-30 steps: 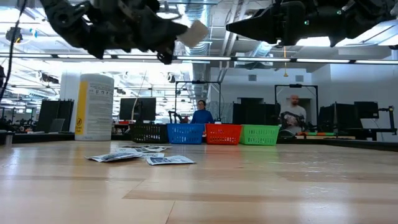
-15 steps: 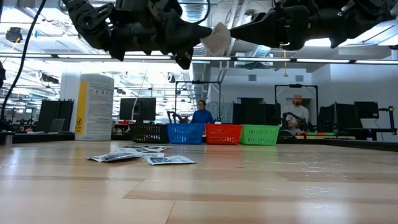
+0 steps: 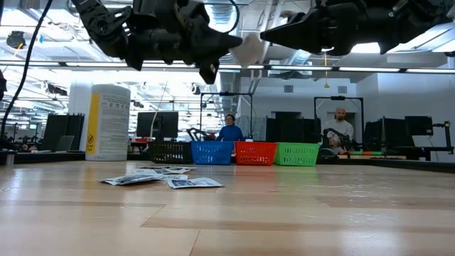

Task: Pick & Place First Aid Supplies
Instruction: Put the blue alcohol pad into the green bin

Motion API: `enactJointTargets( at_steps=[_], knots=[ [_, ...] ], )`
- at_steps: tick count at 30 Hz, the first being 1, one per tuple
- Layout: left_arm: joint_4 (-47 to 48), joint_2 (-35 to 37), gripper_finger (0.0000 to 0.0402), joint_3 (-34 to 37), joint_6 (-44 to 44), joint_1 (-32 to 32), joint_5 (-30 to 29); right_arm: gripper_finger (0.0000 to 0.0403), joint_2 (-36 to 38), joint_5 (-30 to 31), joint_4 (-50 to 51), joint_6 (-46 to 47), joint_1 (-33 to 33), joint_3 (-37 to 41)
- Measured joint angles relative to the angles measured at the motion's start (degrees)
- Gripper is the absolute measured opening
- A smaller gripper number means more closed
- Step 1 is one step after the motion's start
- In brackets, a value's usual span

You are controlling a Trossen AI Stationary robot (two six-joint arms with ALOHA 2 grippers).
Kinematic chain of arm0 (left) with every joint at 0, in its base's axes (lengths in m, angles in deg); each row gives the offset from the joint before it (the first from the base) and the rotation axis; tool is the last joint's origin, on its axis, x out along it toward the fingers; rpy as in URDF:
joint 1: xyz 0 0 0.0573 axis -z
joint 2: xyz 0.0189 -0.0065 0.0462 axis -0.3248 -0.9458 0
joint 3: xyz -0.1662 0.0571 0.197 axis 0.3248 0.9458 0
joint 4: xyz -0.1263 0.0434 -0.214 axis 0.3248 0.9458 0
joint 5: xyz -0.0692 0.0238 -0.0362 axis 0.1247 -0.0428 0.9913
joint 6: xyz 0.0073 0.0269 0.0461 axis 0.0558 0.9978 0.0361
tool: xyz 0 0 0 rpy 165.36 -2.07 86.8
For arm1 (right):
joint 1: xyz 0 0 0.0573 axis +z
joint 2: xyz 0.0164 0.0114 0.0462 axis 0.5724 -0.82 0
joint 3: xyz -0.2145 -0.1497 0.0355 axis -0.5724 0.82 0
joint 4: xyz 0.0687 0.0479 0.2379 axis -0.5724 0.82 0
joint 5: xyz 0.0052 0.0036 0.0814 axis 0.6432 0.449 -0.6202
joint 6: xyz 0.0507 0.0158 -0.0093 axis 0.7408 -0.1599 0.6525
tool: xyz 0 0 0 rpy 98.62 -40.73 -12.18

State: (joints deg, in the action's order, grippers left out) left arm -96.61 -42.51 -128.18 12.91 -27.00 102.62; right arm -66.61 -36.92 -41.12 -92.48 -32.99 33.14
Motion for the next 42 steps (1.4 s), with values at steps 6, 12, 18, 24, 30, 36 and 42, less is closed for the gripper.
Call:
enactJointTargets(
  at_steps=[6,12,18,24,30,36,42],
  knots=[
    [1.2,0.0,0.0008,0.4,-0.2,-1.4,-1.3,0.0118,0.0,-0.1,0.0,-0.1,1.2,0.0],
    [0.9,0.0,0.0008,0.4,-0.2,-0.3,-1.2,0.0118,0.0,0.0,0.0,-0.1,0.1,0.0],
    [0.5,0.0,0.0008,-0.4,-0.3,1.2,-1.8,0.0118,0.0,0.0,0.4,0.0,-0.3,0.0],
    [0.1,0.1,0.0008,-1.7,-0.3,1.7,-2.3,0.0118,0.0,0.0,0.4,0.0,-0.3,0.0],
    [-0.3,0.1,0.0008,-1.7,-0.3,1.7,-2.4,0.0106,0.0,0.1,0.7,0.0,-0.3,0.0],
    [-0.3,0.1,0.0008,-1.7,-0.3,1.7,-3.5,0.0013,0.0,2.0,1.2,-2.0,-1.2,0.0],
    [-0.5,0.1,0.0008,-1.7,-0.3,1.7,-3.9,0.0002,0.0,3.6,1.2,-2.5,-1.2,0.0]
  ],
)
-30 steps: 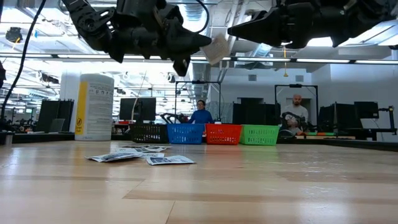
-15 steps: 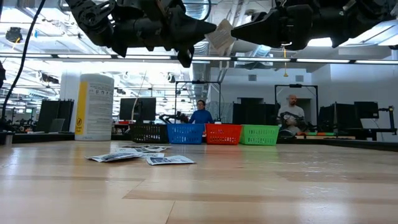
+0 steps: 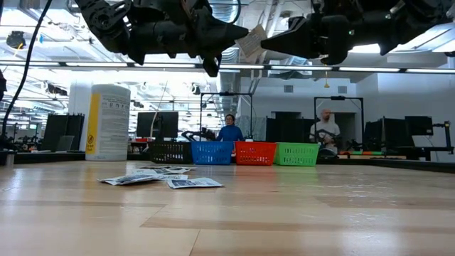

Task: Pick & Place First Aid Supplies
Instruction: Put the blue alcohol pad into the green bin

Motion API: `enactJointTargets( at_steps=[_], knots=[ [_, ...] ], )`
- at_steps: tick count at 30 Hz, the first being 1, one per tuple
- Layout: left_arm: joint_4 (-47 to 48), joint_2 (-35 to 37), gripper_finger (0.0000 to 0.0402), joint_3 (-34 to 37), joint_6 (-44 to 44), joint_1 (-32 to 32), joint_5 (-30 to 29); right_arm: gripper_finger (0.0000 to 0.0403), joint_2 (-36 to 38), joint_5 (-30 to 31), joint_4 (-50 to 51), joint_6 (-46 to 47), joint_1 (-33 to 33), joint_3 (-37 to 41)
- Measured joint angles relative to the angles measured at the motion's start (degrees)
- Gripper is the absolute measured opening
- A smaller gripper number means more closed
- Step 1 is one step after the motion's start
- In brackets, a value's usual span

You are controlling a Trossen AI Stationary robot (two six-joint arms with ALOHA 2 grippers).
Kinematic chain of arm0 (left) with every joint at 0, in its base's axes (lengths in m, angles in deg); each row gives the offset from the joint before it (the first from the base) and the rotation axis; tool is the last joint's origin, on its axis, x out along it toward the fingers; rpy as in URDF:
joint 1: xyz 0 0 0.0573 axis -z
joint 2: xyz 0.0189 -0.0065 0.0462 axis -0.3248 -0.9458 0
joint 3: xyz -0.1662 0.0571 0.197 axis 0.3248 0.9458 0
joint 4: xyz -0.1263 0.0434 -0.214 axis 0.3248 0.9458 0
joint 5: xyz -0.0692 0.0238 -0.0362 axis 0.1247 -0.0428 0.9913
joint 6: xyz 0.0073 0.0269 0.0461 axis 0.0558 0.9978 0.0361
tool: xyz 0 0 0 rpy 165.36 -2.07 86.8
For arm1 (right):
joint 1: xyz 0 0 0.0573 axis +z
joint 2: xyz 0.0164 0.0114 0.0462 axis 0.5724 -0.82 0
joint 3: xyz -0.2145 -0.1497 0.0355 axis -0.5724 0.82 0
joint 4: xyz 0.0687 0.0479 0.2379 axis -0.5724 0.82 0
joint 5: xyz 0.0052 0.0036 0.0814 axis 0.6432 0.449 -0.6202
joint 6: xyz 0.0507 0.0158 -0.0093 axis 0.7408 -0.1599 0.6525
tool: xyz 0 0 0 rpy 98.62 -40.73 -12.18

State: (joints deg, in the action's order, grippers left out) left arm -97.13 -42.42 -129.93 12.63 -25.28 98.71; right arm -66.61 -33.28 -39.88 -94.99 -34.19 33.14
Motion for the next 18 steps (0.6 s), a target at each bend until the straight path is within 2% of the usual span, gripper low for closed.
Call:
enactJointTargets(
  at_steps=[4,12,15,18],
  knots=[
    [0.0,0.0,0.0008,0.0,0.0,0.0,-1.9,0.0001,0.0,0.2,0.1,0.0,0.0,0.0],
    [0.4,3.9,0.0053,2.0,9.1,-0.1,-13.8,0.0001,0.0,2.9,3.0,0.4,0.1,0.0],
    [1.3,7.7,0.0077,4.3,12.1,-0.1,-19.4,0.0,0.0,7.3,4.4,1.3,-0.1,0.0],
    [4.4,12.5,0.0096,7.0,12.5,-0.1,-24.8,0.0,0.0,15.6,6.0,2.3,-0.7,0.0]
  ],
)
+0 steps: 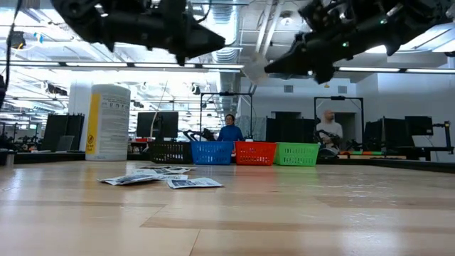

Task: Pick & Place First Aid Supplies
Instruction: Put the blue alcohol pad into the green bin

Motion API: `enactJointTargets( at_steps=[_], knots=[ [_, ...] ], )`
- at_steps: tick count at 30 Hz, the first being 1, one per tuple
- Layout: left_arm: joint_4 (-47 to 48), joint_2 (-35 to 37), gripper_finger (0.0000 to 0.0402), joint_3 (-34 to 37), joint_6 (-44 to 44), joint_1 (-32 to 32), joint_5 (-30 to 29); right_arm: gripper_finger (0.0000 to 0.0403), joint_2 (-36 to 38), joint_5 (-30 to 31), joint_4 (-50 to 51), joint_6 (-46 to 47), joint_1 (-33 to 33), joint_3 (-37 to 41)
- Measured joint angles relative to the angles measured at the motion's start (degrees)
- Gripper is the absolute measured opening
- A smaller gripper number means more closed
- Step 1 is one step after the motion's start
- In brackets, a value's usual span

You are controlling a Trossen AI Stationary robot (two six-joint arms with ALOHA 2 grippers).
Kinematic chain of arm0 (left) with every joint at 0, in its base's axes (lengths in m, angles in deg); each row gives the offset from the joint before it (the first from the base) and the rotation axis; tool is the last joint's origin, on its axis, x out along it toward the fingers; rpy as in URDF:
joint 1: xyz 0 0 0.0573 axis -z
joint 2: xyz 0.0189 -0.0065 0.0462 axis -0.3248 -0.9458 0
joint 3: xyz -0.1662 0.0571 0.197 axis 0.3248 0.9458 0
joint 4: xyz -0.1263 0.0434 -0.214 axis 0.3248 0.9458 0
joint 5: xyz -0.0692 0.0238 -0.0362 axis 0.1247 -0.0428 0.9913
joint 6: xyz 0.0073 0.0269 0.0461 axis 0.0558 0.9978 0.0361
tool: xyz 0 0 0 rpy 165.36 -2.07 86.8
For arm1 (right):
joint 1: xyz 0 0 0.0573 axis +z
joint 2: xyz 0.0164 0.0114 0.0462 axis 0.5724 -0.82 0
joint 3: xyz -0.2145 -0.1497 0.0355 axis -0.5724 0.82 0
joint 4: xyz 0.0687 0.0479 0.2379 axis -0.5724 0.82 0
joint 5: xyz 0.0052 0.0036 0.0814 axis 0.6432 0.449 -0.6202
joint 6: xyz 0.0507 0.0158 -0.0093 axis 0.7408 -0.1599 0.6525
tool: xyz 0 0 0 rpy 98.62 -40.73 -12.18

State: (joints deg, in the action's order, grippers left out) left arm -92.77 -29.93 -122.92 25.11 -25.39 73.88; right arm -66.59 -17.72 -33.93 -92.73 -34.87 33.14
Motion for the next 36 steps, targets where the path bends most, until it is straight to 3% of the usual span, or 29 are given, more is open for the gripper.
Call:
enactJointTargets(
  at_steps=[6,9,16,22,27,34,36],
  knots=[
    [5.7,8.0,0.0109,7.3,-2.0,0.0,-1.9,0.0,0.0,21.2,3.2,7.9,-3.4,0.0],
    [5.7,9.9,0.0107,11.4,-4.7,0.0,-2.0,0.0,0.0,26.1,8.3,14.4,-6.5,0.0],
    [5.5,11.0,0.0106,17.7,-8.4,0.0,-1.9,0.0,0.0,25.9,13.3,27.6,-13.0,0.0],
    [5.4,11.0,0.0107,20.6,-9.9,0.0,-1.9,0.0,0.0,25.6,18.9,33.0,-15.3,0.0],
    [5.3,10.9,0.0106,21.7,-11.2,0.0,-1.9,0.0,0.0,25.3,19.1,33.7,-15.5,0.0],
    [5.3,10.9,0.0107,21.7,-11.2,0.0,-1.9,0.0,0.0,20.8,19.0,32.4,-15.4,0.0],
    [5.3,10.9,0.0106,21.7,-11.2,0.0,-1.9,0.0,0.0,17.0,18.7,30.0,-14.9,0.0]
  ],
)
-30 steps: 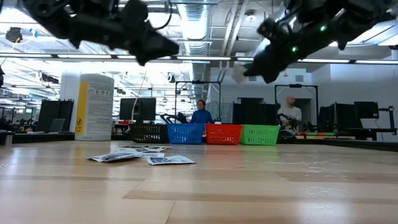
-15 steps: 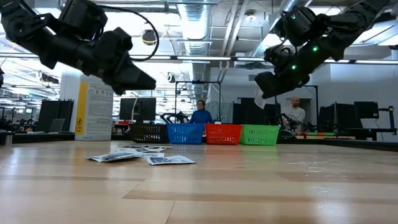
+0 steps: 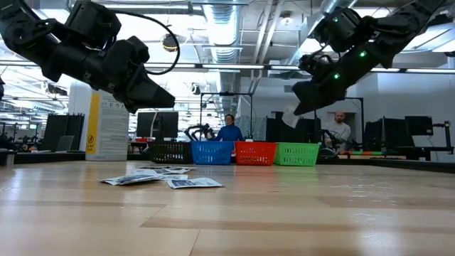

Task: Pick & Place First Aid Supplies
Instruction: Put the blue alcohol pad into the green bin

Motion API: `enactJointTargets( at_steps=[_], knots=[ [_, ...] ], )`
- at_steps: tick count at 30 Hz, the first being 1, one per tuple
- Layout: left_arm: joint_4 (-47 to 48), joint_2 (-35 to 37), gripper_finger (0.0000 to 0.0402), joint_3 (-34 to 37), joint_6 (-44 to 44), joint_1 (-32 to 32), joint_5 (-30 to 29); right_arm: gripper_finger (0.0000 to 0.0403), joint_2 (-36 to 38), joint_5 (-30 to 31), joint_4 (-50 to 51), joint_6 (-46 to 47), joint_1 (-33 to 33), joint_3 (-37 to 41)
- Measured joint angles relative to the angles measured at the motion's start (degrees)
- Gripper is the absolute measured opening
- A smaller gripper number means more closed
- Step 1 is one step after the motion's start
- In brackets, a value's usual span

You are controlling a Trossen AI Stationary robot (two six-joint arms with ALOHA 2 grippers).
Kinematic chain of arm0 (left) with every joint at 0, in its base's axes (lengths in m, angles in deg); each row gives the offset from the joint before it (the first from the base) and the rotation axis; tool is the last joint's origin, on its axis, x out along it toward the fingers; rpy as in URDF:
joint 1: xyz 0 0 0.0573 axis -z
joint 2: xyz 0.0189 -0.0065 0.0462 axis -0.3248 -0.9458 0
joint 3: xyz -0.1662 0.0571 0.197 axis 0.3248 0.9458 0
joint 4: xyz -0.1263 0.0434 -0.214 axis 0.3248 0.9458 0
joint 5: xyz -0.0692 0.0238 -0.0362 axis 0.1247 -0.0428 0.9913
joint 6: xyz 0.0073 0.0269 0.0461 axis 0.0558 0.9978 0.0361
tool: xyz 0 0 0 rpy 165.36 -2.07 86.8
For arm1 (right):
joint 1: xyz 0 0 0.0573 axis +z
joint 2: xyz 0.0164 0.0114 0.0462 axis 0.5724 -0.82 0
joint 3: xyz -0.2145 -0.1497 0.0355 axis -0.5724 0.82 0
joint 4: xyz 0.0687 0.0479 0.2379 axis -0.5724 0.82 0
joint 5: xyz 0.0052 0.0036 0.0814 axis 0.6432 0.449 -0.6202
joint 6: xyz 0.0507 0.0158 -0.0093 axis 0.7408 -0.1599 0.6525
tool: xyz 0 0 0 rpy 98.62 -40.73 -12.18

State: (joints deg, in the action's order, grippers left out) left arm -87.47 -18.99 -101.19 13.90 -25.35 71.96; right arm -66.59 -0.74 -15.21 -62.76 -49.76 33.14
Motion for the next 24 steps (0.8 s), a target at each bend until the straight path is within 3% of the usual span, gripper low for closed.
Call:
enactJointTargets(
  at_steps=[5,7,11,14,24],
  knots=[
    [0.0,0.0,0.0107,0.0,0.0,0.0,0.4,0.0,0.0,-17.2,-3.2,-14.6,5.5,0.0],
    [0.0,0.0,0.0106,0.0,0.0,0.0,1.5,0.0,0.0,-21.4,-4.0,-23.3,9.5,0.0],
    [0.0,0.0,0.0106,0.0,1.2,0.0,3.8,0.0,0.0,-22.3,-6.9,-39.5,17.0,0.0],
    [-0.2,0.0,0.0105,0.0,4.9,-0.1,3.9,0.0,0.0,-19.6,-7.3,-49.7,20.9,0.0],
    [-0.8,0.0,0.0104,0.0,13.4,-3.5,3.9,0.0,0.1,-19.6,-13.2,-75.0,27.7,0.0]
  ],
)
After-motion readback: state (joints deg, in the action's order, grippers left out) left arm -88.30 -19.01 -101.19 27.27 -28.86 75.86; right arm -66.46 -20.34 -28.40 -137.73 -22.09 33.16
